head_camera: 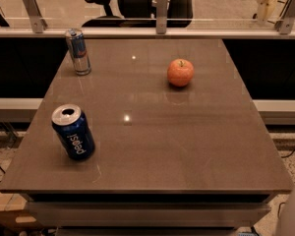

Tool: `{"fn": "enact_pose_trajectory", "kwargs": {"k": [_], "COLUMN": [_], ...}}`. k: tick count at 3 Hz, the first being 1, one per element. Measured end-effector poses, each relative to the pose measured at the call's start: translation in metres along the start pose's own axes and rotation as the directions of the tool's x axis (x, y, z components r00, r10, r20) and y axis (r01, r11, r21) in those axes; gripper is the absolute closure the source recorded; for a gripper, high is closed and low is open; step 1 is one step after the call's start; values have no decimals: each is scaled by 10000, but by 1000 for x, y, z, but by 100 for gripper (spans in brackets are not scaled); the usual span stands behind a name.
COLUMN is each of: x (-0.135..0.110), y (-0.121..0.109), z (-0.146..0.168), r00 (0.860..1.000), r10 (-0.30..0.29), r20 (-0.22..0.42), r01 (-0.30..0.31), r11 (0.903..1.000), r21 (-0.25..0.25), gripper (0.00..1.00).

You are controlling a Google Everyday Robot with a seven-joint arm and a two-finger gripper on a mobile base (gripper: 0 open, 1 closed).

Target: Move apple near pepsi can

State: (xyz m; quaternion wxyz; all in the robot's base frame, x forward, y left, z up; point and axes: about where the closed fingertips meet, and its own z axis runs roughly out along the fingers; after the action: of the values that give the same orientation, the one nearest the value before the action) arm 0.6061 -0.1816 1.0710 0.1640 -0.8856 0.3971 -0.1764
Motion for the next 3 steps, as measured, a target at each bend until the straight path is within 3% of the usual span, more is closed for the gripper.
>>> {"fn": "enact_pose_trajectory", "kwargs": {"k": [1,2,3], "x": [8,12,14], "y": [-9,-9,-2], "z": [16,34,54], "r00": [9949,9867,9811], "r10": [-987,-1550,-1747], "r20": [206,485,830], "r01": [987,1556,1781], "r11": [9951,9878,9834], "r21": [10,-96,-342], "gripper": [0,0,0]}}
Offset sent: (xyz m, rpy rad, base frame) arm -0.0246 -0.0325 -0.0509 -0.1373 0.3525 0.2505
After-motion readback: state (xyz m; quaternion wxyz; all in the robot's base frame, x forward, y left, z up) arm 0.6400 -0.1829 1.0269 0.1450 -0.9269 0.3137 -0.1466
